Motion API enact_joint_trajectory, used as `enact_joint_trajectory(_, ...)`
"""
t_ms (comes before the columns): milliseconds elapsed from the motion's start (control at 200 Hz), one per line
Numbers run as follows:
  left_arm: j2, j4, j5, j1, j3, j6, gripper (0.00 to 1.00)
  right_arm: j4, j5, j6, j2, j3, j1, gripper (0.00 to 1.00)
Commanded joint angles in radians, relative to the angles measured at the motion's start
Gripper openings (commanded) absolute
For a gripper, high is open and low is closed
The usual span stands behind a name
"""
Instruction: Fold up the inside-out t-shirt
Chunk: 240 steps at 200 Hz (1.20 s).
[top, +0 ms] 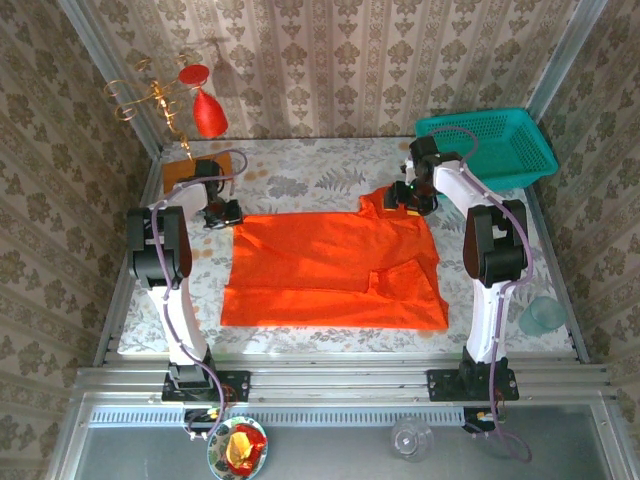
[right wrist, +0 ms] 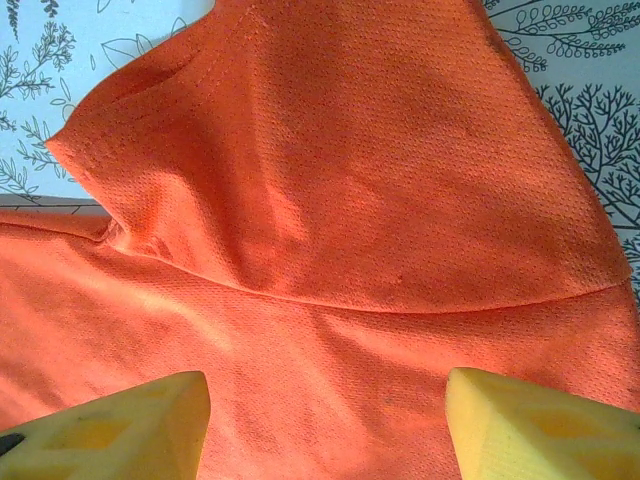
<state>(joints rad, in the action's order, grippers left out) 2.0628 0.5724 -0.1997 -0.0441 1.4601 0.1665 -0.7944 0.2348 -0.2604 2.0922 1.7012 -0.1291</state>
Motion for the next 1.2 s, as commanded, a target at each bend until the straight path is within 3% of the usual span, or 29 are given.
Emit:
enact_joint_trajectory(0, 0.016, -0.012, -0.022, 0.01, 0.009, -0.014, 0.15, -0.033, -0.015, 0.015, 0.015, 0.042, -0.004, 0.65)
enact_joint_trajectory(305, -0.004, -0.026, -0.039, 0.011, -0.003, -0.019, 0.04, -0.087, -0.067, 0.055, 0.115, 0.206, -0.004, 0.64)
enact_joint_trajectory(720, -0.018, -0.017, -0.044, 0.018, -0.001, -0.022, 0.02, -0.243, -0.182, 0.124, 0.443, 0.689, -0.003, 0.53)
enact_joint_trajectory(1130, -0.014, -0.023, -0.048, 0.019, -0.01, -0.024, 0.01, -0.318, -0.152, 0.143, 0.66, 1.008, 0.009, 0.45)
enact_joint_trajectory(1195, -0.009, -0.024, -0.05, 0.018, -0.008, -0.022, 0.01, -0.309, -0.142, 0.139, 0.658, 1.008, 0.014, 0.4)
